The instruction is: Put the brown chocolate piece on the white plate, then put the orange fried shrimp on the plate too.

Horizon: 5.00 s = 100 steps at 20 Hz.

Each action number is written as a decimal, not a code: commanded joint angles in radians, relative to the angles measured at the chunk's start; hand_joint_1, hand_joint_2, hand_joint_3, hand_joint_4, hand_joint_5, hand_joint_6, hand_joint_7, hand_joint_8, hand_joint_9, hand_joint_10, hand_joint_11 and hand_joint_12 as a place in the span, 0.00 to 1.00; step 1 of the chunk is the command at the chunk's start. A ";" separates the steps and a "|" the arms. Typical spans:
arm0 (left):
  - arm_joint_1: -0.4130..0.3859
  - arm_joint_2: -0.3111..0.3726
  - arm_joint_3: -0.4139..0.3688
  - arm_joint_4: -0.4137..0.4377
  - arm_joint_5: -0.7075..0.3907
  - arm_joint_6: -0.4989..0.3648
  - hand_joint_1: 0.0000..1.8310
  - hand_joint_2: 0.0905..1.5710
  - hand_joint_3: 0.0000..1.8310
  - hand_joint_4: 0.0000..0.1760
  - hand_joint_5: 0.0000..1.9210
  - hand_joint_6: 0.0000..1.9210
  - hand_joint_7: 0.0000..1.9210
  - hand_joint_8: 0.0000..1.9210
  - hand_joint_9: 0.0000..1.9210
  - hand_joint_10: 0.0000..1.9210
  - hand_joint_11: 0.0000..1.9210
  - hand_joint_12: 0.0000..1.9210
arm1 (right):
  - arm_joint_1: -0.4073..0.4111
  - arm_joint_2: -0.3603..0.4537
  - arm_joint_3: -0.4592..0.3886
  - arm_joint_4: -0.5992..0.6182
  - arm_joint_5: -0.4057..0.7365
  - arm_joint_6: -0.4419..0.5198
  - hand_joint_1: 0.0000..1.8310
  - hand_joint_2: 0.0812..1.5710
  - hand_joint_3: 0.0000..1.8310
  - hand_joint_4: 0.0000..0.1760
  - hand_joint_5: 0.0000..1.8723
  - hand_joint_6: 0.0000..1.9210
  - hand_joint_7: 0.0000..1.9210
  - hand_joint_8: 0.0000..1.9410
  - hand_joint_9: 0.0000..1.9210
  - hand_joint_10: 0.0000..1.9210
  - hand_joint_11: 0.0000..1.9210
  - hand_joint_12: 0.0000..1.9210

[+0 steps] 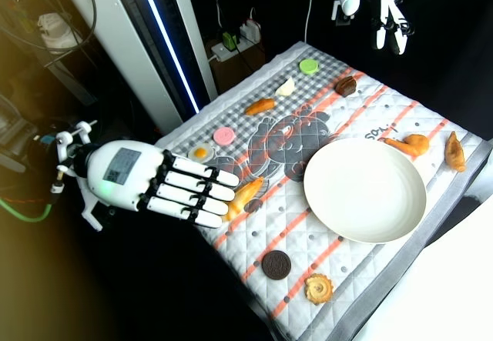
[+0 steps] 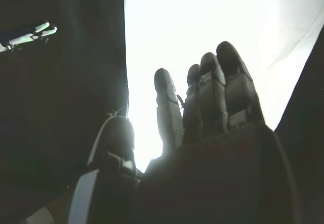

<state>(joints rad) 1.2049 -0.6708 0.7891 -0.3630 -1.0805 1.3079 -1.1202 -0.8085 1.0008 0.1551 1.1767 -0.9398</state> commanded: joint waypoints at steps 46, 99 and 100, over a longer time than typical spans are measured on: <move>-0.251 -0.172 0.056 -0.288 0.261 0.881 0.58 0.56 0.00 0.69 0.31 0.00 0.39 0.00 0.43 0.01 0.14 0.34 | 0.018 0.047 -0.033 -0.048 0.189 0.004 0.39 0.76 0.00 0.01 0.29 0.00 0.28 0.00 0.25 0.00 0.21 0.03; -0.422 -0.208 0.042 0.007 0.055 0.583 0.48 0.50 0.00 0.77 0.06 0.00 0.08 0.00 0.07 0.00 0.00 0.19 | 0.208 -0.158 0.144 -0.048 -0.072 0.005 0.36 0.72 0.00 0.25 0.31 0.00 0.30 0.00 0.29 0.00 0.19 0.23; -0.408 -0.206 0.037 -0.005 0.049 0.583 0.49 0.50 0.00 0.74 0.07 0.00 0.08 0.00 0.07 0.00 0.00 0.19 | 0.209 -0.165 0.148 -0.048 -0.089 0.005 0.38 0.72 0.00 0.25 0.31 0.00 0.30 0.00 0.29 0.00 0.13 0.34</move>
<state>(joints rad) 0.8085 -0.8803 0.8276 -0.3935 -0.8974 1.8942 -0.9249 -0.9798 1.1477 0.0956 0.9825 -0.9382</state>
